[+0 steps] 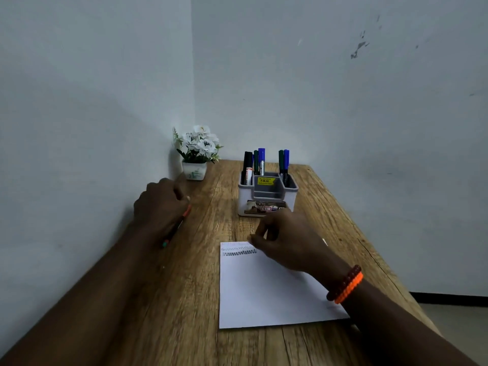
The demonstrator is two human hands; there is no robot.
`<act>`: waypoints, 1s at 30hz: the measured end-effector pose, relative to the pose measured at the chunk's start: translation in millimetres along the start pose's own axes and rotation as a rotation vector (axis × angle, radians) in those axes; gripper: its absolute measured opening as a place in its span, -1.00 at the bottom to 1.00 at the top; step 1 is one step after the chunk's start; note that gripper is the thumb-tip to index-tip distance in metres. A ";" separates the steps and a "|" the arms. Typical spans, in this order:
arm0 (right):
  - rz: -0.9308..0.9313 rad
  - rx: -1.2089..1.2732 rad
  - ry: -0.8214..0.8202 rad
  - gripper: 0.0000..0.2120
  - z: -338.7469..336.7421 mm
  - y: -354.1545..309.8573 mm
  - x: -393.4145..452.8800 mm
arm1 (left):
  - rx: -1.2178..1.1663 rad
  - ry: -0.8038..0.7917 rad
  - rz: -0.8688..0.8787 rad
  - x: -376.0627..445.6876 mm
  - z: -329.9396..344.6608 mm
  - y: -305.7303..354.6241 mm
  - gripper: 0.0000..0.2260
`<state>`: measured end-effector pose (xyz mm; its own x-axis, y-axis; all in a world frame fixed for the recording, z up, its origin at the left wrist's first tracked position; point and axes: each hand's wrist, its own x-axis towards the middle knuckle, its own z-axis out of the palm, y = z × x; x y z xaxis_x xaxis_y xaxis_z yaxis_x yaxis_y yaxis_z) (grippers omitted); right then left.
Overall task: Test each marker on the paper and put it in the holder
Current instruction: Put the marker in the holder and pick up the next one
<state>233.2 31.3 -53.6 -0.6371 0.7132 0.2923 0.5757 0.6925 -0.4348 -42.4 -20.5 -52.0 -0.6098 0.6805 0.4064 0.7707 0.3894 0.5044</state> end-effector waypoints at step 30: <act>0.324 0.978 -0.038 -0.65 -12.5 -18.3 -4.1 | -1.211 -0.698 0.071 -37.5 14.3 69.3 -0.74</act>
<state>231.7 17.0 -36.2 -0.5510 0.8343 0.0179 0.0646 0.0640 -0.9959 36.6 -10.2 -43.1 -0.0846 0.9799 0.1806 -0.0587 -0.1858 0.9808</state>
